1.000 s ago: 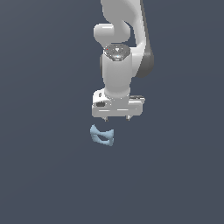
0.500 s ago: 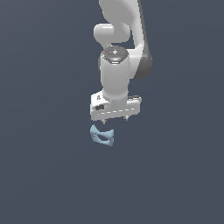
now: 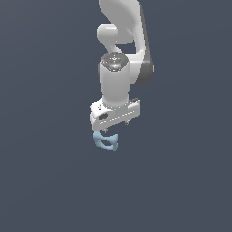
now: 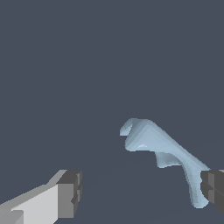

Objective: Pick up the object and move it to a goal position.

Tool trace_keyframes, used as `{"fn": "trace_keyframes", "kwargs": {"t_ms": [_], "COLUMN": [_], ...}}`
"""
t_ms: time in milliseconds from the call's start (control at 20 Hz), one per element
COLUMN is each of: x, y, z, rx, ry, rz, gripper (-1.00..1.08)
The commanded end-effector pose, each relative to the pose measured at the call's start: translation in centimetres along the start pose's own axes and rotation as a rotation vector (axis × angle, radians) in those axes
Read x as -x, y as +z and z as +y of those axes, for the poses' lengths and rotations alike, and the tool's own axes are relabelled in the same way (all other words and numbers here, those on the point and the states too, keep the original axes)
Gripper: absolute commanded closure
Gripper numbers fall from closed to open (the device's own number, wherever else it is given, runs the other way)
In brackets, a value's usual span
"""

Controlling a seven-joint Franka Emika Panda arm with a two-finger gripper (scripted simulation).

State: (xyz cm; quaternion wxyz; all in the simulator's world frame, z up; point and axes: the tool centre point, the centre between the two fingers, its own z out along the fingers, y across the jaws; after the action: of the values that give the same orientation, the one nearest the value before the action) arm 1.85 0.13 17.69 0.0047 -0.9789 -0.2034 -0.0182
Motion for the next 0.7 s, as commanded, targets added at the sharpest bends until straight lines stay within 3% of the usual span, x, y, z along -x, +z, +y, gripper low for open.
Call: {"fn": "trace_keyframes", "kwargs": {"t_ms": [0,650], "x": [0.1,0.5], "y": [0.2,1.4], "z": [0.4,2.3], "rx": [0.001,-0.001], "ry": [-0.065,-0.394], "rz": [-0.003,-0.020], "gripper": [-0.92,-0.92]}}
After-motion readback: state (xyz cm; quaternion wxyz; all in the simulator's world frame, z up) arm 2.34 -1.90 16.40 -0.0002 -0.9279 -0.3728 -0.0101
